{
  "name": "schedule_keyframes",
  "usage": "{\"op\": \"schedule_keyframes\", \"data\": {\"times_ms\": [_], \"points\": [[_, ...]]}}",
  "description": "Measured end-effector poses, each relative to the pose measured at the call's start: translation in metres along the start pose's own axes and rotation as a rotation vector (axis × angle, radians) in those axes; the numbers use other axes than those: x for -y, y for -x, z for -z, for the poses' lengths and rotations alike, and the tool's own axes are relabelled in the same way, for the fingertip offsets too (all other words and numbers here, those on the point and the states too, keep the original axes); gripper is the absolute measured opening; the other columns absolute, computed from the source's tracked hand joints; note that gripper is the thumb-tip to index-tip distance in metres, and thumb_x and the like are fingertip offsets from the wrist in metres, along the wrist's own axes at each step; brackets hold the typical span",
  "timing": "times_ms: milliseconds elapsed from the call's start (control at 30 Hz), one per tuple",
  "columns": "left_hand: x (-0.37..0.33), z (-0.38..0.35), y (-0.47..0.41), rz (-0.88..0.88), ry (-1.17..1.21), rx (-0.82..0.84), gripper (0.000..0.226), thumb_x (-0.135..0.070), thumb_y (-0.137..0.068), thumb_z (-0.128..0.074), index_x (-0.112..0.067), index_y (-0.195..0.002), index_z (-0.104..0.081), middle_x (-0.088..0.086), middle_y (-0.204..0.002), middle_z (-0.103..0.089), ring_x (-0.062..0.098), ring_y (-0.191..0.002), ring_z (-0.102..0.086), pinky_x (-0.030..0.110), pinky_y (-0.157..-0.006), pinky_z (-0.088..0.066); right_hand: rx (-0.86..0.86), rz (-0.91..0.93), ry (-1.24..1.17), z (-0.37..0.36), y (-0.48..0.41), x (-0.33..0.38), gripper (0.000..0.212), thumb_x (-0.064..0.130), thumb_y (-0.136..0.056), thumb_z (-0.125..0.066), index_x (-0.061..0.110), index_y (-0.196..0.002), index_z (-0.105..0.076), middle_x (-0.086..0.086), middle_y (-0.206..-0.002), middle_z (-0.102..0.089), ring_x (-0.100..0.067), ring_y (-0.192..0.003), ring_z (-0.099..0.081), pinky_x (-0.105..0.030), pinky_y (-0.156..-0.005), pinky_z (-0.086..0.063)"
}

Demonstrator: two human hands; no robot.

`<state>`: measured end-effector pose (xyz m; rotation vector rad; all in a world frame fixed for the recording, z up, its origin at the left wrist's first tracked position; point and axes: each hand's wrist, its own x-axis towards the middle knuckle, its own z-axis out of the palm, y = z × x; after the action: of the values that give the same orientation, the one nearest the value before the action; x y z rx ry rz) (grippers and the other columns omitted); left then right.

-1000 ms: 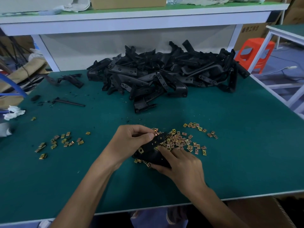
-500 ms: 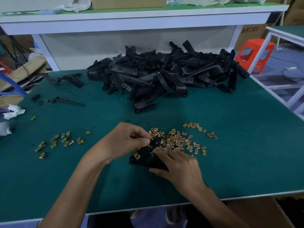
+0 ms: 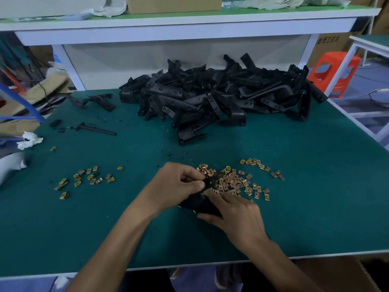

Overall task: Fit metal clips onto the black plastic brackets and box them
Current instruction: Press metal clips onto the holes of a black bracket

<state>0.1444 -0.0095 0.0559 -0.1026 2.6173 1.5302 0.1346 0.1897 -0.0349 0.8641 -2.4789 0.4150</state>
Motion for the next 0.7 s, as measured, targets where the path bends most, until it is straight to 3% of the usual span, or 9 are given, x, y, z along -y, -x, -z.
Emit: {"op": "schedule_keyframes", "data": {"times_ms": [67,167,333,700], "points": [[0.001,-0.010,0.004,-0.056,-0.031,-0.045,0.023,-0.020,-0.084,-0.079,-0.030,-0.105,-0.078,-0.017,-0.089,-0.076,-0.002,-0.087,-0.070,0.022,-0.085,-0.054,-0.021,-0.025,-0.002,0.001,0.000,0.000,0.055,0.071,-0.088,-0.047,0.028,-0.112,-0.074,0.009,-0.069,-0.060,-0.015,-0.056,-0.061,-0.024,-0.045,-0.038],[0.005,-0.026,0.012,-0.053,-0.038,-0.181,0.045,-0.034,-0.079,-0.083,-0.043,-0.119,-0.065,-0.025,-0.096,-0.070,-0.012,-0.093,-0.062,0.005,-0.077,-0.044,-0.050,-0.043,0.001,0.001,0.000,0.000,0.050,0.069,-0.090,-0.050,0.028,-0.107,-0.073,0.007,-0.067,-0.060,-0.015,-0.056,-0.059,-0.024,-0.046,-0.037],[0.009,-0.042,0.014,-0.187,-0.254,-0.449,0.026,-0.035,-0.078,-0.083,-0.032,-0.097,-0.065,-0.022,-0.093,-0.062,0.001,-0.093,-0.053,0.015,-0.079,-0.042,-0.047,-0.070,0.013,-0.001,0.001,-0.001,0.052,0.071,-0.092,-0.048,0.031,-0.114,-0.073,0.007,-0.069,-0.060,-0.015,-0.058,-0.059,-0.026,-0.049,-0.039],[0.011,-0.047,0.011,-0.311,-0.324,-0.468,0.022,-0.028,-0.080,-0.083,-0.025,-0.097,-0.070,-0.018,-0.095,-0.067,0.008,-0.093,-0.057,0.021,-0.078,-0.045,-0.089,-0.122,-0.026,-0.001,0.000,-0.002,0.056,0.072,-0.090,-0.045,0.030,-0.113,-0.073,0.007,-0.070,-0.062,-0.017,-0.058,-0.062,-0.027,-0.045,-0.041]]}}
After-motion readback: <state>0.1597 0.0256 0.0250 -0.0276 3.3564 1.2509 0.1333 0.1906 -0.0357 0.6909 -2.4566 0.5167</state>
